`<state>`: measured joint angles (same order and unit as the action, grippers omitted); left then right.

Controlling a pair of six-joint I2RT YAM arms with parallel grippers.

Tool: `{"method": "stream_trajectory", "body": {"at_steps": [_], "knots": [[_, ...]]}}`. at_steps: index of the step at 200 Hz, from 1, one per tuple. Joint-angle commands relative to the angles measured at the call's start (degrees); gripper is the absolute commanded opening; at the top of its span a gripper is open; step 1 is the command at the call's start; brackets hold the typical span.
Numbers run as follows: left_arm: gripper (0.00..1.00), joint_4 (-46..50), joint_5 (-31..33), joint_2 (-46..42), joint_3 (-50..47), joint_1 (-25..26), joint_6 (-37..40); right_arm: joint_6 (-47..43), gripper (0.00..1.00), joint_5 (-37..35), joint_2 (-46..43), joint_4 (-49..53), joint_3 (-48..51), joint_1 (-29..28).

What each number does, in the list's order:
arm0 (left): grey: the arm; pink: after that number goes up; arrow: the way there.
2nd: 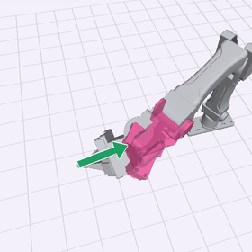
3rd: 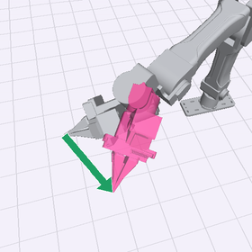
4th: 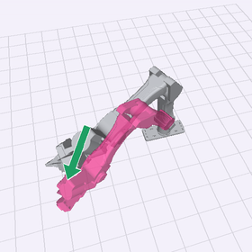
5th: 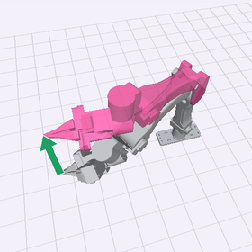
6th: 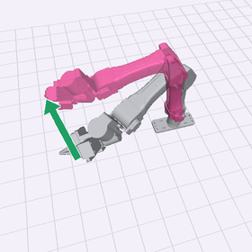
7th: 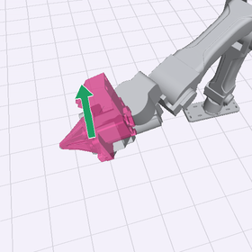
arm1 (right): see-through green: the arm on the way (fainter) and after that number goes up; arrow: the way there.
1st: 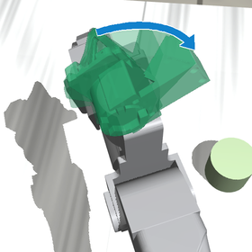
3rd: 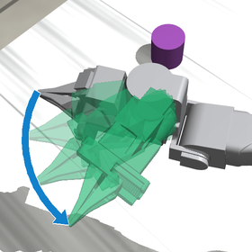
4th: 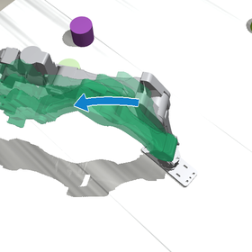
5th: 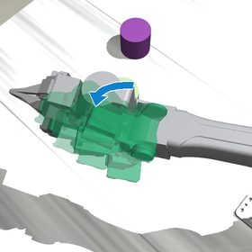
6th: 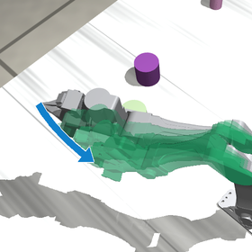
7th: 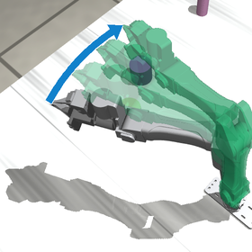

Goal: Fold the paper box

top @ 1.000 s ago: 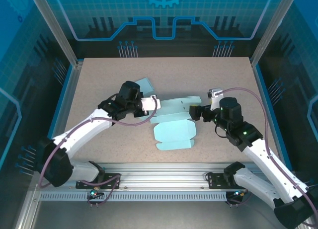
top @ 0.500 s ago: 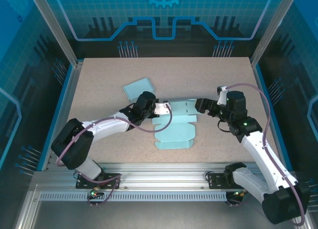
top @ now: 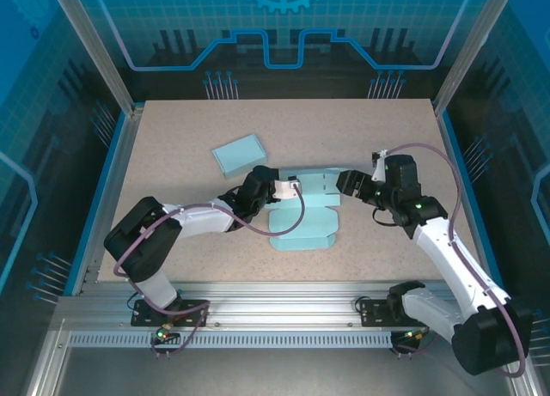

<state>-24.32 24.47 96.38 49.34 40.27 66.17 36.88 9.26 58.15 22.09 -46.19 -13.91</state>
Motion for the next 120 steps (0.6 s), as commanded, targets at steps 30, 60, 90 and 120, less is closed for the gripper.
{"method": "stream_trajectory", "body": {"at_steps": [30,60,90,120], "knots": [[0.00,-5.67,3.15,0.95,-1.48,1.43,2.62,3.02,0.76,-1.63,5.67,-1.27,-3.88,-5.13],[0.00,-7.46,3.64,1.76,-1.81,1.52,3.37,2.18,0.76,-3.53,10.90,-1.00,-8.72,-6.55],[0.00,-10.06,4.99,3.56,-2.12,1.73,5.29,0.79,0.76,-4.90,14.53,-0.17,-12.46,-6.91],[0.00,-12.76,6.24,5.28,-2.25,2.25,7.56,-0.22,0.76,-6.85,17.73,0.63,-15.21,-6.99]]}}
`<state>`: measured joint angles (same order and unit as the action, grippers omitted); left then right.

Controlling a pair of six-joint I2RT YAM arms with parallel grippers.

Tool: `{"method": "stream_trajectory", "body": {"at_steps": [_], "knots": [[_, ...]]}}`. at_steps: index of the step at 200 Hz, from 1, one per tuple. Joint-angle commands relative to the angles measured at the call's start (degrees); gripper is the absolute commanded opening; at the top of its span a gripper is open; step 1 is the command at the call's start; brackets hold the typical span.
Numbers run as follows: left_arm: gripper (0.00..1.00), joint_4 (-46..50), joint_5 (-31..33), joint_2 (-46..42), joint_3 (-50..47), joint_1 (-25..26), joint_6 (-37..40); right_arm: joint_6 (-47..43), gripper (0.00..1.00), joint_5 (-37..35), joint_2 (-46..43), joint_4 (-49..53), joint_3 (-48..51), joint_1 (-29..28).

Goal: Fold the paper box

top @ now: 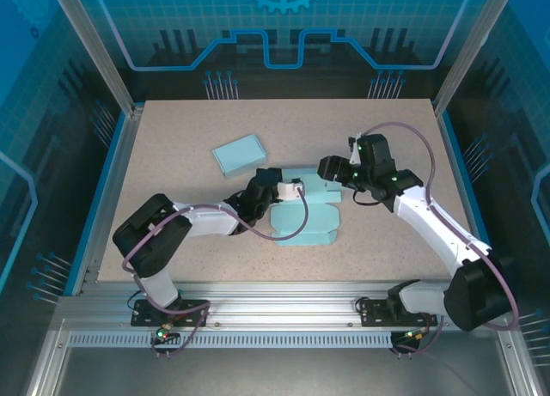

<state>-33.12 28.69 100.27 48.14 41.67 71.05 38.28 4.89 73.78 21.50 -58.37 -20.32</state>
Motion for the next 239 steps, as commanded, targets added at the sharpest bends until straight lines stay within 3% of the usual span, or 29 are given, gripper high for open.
{"method": "stream_trajectory", "body": {"at_steps": [1,104,186,217,239], "knots": [[0.00,-4.04,2.05,1.45,-1.04,0.86,2.73,-1.67,0.76,-2.54,2.22,1.24,-3.09,-0.60],[0.00,-5.28,1.99,1.80,-1.09,1.53,1.00,3.39,0.72,5.26,15.26,-7.05,-3.00,-2.87],[0.00,-6.93,1.82,3.05,-1.91,2.28,2.91,5.30,0.58,5.73,15.74,-11.66,-1.22,-2.98],[0.00,-8.14,2.27,3.81,-2.24,2.46,3.04,4.00,0.31,4.34,15.38,-11.08,-0.75,-2.55],[0.00,-10.06,3.17,3.89,-3.09,2.47,3.03,2.79,0.36,4.18,11.96,-9.81,1.08,-2.14]]}}
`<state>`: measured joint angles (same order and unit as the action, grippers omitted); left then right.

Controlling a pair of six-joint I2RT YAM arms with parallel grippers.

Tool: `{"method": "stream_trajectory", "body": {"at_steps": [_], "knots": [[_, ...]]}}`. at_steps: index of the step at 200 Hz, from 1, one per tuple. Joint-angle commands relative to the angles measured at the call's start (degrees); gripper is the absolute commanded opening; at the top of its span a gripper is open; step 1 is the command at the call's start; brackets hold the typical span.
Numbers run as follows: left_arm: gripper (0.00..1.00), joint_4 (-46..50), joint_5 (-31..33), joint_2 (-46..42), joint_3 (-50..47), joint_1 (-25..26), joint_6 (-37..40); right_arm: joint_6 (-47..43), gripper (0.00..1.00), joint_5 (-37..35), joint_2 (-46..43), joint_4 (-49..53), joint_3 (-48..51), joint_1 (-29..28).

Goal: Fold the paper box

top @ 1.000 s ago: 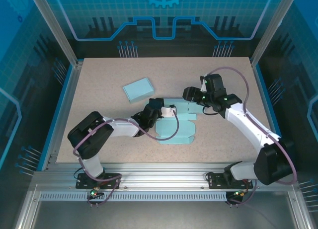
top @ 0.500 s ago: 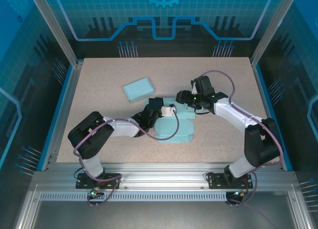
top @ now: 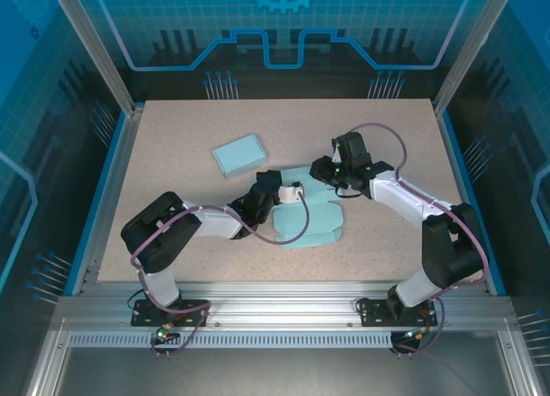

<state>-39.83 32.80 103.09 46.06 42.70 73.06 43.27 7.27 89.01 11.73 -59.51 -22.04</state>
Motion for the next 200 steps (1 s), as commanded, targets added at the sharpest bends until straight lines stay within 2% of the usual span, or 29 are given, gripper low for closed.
{"method": "stream_trajectory", "body": {"at_steps": [1,37,74,98,109,135,200], "knots": [[0.00,-3.56,-0.96,1.07,-1.08,1.43,0.98,-2.30,0.36,1.70,-3.47,0.14,2.30,-0.39],[0.00,-5.42,-0.90,0.78,-2.10,0.48,0.47,-4.42,0.48,-2.10,-14.11,6.00,6.96,-0.10],[0.00,-7.82,-1.00,0.62,-2.91,-0.35,-0.43,-3.78,0.51,-3.66,-26.36,8.57,16.13,2.05],[0.00,-7.92,-1.33,0.46,-2.96,-0.49,-0.71,-2.76,0.54,-3.35,-30.99,5.04,23.34,3.41],[0.00,-7.90,-1.42,0.59,-2.99,-0.49,-0.76,-2.16,0.60,-3.18,-31.44,2.08,26.39,3.67],[0.00,-8.02,-1.50,0.52,-2.95,-0.45,-1.24,-1.31,0.65,-2.94,-29.87,-7.52,32.51,3.81],[0.00,-7.65,-2.24,-0.26,-3.27,-0.51,-2.38,-3.18,0.67,-4.98,-19.35,-22.81,34.13,3.79]]}}
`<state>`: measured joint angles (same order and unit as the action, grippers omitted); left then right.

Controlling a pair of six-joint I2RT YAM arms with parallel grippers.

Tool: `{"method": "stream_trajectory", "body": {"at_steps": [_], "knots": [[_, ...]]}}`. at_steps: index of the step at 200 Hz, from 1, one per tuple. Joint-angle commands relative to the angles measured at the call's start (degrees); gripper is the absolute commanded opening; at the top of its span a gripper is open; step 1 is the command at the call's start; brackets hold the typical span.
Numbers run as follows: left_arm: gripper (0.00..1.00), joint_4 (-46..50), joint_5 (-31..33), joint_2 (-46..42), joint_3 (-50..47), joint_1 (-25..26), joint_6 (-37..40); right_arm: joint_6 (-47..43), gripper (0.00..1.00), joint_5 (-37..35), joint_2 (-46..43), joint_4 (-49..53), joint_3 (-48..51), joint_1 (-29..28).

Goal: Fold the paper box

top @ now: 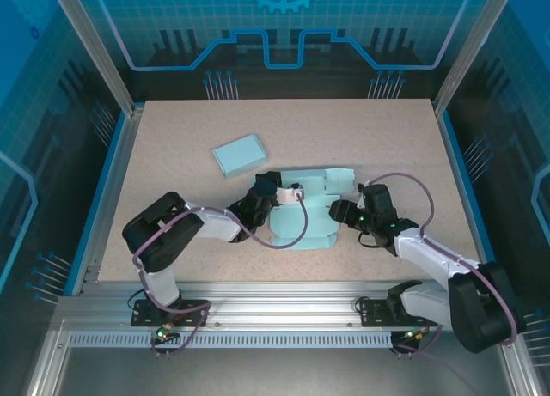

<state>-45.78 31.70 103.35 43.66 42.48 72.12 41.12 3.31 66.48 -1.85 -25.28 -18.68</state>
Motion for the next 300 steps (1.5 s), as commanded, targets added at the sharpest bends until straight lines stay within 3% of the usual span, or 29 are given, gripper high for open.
{"method": "stream_trajectory", "body": {"at_steps": [1,58,93,131,193,229,247,278,300], "knots": [[0.00,-1.74,-1.13,-0.52,-0.86,-0.29,-1.45,-1.04,0.67,-1.03,3.38,-9.36,-0.11,0.41],[0.00,-2.02,-0.67,-0.32,-0.96,-0.29,-1.10,-0.30,0.67,-3.74,12.76,-10.39,-3.37,0.37],[0.00,-1.99,-0.90,-0.37,-0.96,-0.21,-1.54,-0.69,0.65,-1.63,17.01,-15.28,-4.38,0.31],[0.00,-1.59,-0.79,-0.16,-0.62,-0.24,-1.50,-1.40,0.56,-0.24,20.05,-18.02,-6.71,-0.27],[0.00,-1.42,-0.36,0.94,0.13,-0.19,-1.45,-2.19,0.41,-1.65,17.11,-16.54,-8.86,-3.39],[0.00,-1.54,-0.24,1.85,0.45,0.12,-1.71,-1.69,0.39,-3.23,19.99,-16.77,-9.60,-4.85],[0.00,-2.07,-0.09,2.78,0.54,0.17,-1.19,-0.42,0.29,-2.46,22.42,-19.45,-9.04,-5.13],[0.00,-7.31,1.49,5.76,0.46,0.67,2.57,0.63,0.29,-1.10,25.35,-20.74,-9.80,-5.80],[0.00,-14.08,2.40,7.85,-0.29,0.66,6.31,0.98,0.34,-0.20,24.15,-20.14,-9.03,-5.76]]}}
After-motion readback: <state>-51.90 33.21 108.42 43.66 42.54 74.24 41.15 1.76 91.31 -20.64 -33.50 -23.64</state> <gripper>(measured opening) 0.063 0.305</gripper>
